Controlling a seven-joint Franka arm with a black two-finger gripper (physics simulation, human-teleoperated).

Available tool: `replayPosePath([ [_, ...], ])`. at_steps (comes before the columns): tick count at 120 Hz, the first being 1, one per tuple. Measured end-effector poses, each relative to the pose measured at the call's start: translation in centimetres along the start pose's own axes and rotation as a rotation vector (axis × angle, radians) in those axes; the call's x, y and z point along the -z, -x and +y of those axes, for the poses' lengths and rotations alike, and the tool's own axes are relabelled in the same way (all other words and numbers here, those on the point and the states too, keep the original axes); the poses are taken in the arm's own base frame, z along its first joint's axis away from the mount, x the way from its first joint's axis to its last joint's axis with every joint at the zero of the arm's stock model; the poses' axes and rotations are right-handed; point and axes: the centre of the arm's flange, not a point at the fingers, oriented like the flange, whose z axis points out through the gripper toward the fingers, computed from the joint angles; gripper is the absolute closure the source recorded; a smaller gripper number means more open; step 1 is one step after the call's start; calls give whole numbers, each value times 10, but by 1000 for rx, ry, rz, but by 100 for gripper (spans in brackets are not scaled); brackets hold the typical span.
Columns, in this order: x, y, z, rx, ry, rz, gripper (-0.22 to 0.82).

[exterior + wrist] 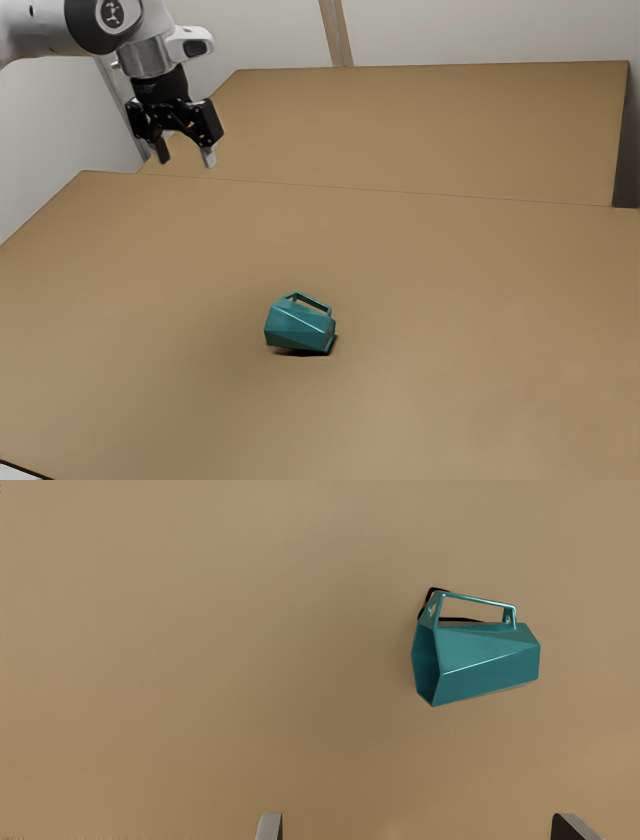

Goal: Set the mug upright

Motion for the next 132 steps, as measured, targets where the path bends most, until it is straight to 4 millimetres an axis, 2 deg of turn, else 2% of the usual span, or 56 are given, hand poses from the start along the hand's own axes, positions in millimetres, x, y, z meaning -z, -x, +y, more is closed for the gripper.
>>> replayPosePath([
  [24, -7, -1, -7, 10, 4, -7, 2],
  [56, -53, -4, -5, -23, 132, 28, 2],
  [83, -103, -10, -24, -2, 226, 67, 2],
  [102, -141, -5, -36, 27, 309, 101, 2],
  [132, -197, 3, -23, 38, 459, 137, 2],
])
